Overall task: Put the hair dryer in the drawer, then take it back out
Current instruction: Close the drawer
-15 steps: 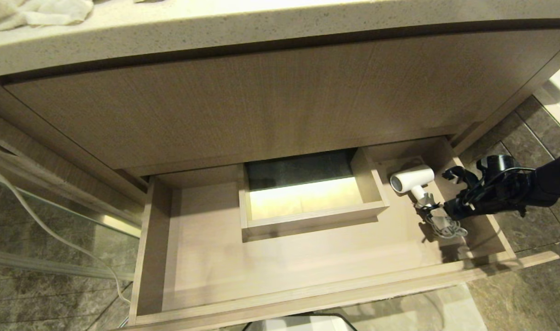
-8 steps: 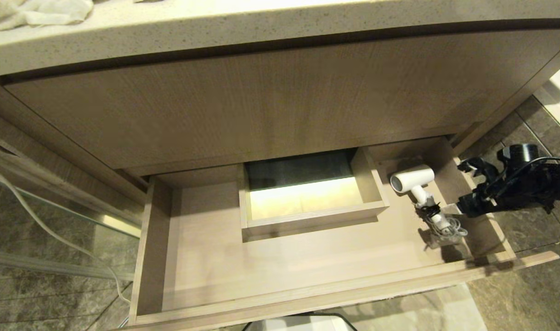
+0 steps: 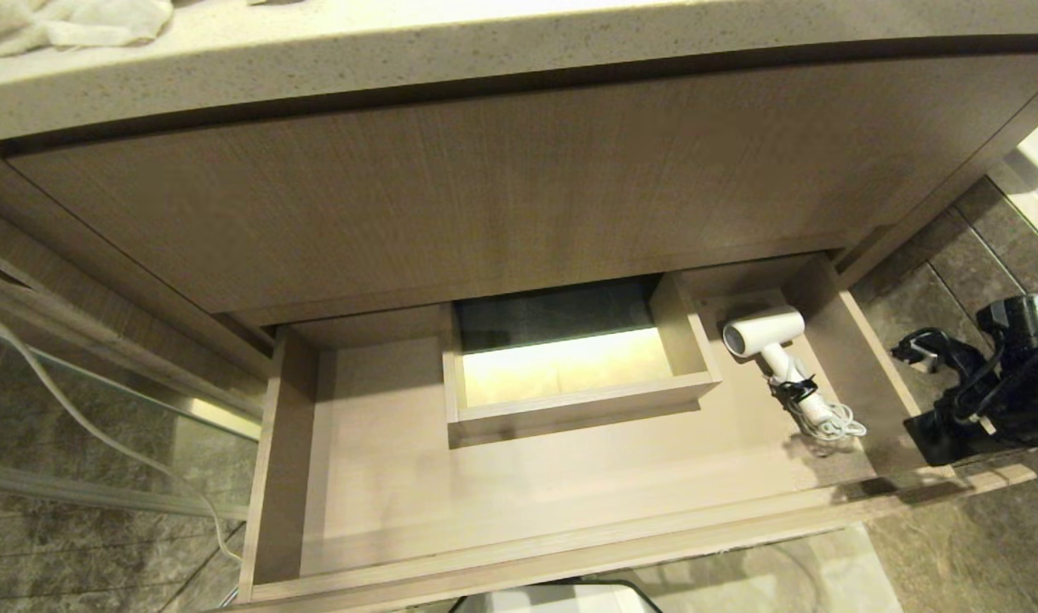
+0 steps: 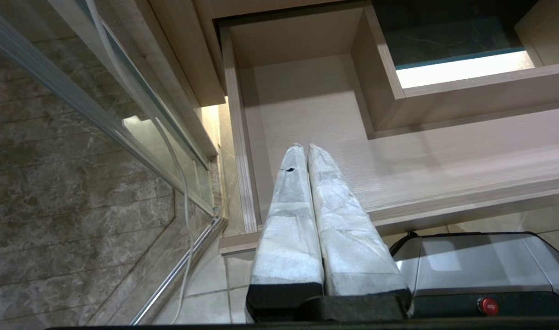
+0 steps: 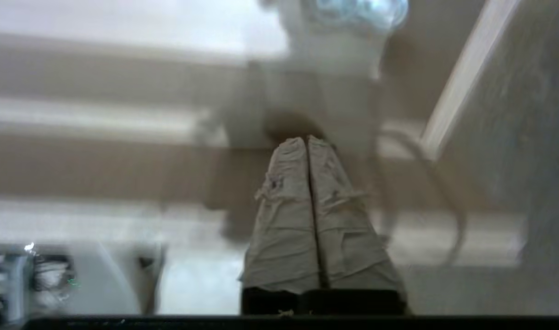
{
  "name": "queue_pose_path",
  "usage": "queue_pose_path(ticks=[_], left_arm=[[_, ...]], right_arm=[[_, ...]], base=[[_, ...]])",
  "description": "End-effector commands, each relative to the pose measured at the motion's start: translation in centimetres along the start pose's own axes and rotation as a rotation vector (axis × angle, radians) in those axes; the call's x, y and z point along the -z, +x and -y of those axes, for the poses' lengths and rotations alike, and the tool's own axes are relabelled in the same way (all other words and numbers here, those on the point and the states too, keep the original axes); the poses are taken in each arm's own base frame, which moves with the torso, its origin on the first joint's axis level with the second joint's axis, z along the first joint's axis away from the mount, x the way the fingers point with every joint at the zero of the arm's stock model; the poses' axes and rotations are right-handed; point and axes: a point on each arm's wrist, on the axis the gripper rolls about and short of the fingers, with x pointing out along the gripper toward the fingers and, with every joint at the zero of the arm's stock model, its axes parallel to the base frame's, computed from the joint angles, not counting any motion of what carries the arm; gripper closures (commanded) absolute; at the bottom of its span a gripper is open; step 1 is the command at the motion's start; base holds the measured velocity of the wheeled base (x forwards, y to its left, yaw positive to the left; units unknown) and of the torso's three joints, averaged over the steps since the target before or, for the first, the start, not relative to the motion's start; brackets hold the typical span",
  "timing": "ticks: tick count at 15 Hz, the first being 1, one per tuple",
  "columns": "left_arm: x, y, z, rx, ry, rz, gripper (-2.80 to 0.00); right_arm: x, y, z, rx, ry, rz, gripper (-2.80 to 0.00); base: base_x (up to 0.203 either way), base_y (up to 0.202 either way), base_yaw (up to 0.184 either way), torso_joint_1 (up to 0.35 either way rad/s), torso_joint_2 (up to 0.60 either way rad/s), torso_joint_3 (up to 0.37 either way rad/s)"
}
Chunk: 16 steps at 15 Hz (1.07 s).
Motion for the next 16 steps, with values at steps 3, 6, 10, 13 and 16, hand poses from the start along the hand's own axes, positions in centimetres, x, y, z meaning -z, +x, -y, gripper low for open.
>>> queue_pose_path(ticks=[3, 6, 10, 13, 16], left_arm=[[0.0, 0.0, 0.0, 0.0, 0.0, -0.001, 0.0], [0.0, 0.0, 0.0, 0.0, 0.0, -0.001, 0.0], [0.0, 0.0, 0.0, 0.0, 0.0, 0.0, 0.0], [0.0, 0.0, 0.0, 0.0, 0.0, 0.0, 0.0], [0.0, 0.0, 0.0, 0.0, 0.0, -0.001, 0.0]], right_arm=[[3.5, 0.4, -1.8, -0.01, 0.002, -0.129, 0.0], [3.9, 1.5, -1.9, -0.03, 0.004, -0.166, 0.0], [4.4, 2.6, -1.7, -0.035, 0.015, -0.192, 0.0], [3.9, 2.9, -1.4, -0.014, -0.006, -0.166, 0.0], [2.3, 2.5, -0.5, 0.057, -0.037, -0.039, 0.0]], base=[[0.0, 0.0, 0.0, 0.0, 0.0, 0.0], [0.0, 0.0, 0.0, 0.0, 0.0, 0.0], [0.0, 0.0, 0.0, 0.0, 0.0, 0.0], [0.0, 0.0, 0.0, 0.0, 0.0, 0.0], [0.0, 0.0, 0.0, 0.0, 0.0, 0.0]])
